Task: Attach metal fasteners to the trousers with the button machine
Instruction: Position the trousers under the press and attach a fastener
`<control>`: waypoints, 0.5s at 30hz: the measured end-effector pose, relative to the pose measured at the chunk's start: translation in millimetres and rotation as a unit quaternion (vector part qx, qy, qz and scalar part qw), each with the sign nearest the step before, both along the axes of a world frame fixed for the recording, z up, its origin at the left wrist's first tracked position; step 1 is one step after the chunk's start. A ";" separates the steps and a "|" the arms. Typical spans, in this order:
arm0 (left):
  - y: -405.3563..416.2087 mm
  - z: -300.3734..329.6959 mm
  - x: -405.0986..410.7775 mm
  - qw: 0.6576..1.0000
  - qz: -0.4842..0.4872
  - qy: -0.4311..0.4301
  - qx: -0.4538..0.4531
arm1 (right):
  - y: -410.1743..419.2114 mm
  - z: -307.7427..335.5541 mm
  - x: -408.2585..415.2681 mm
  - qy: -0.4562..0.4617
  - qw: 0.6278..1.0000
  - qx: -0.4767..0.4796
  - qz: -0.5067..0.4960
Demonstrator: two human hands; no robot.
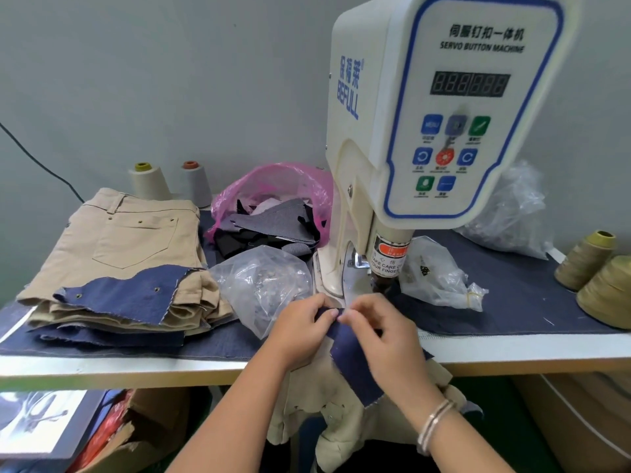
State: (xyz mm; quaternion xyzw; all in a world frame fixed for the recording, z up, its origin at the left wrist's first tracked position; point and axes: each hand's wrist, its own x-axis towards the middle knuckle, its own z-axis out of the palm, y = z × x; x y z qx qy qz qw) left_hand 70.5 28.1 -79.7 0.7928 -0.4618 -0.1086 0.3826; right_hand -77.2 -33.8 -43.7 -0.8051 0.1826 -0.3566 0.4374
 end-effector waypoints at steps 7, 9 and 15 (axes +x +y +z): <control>-1.6 -4.6 2.3 1.000 -0.013 -0.006 -0.006 | -47.3 -3.7 -13.9 0.032 0.997 0.032 -0.067; -1.7 -5.8 2.3 1.000 -0.013 -0.007 -0.008 | -51.3 -1.4 -11.2 0.067 0.997 -0.002 -0.050; -1.6 -5.6 1.8 1.000 -0.013 -0.003 -0.007 | -51.0 -0.8 -8.6 0.086 0.996 -0.024 -0.032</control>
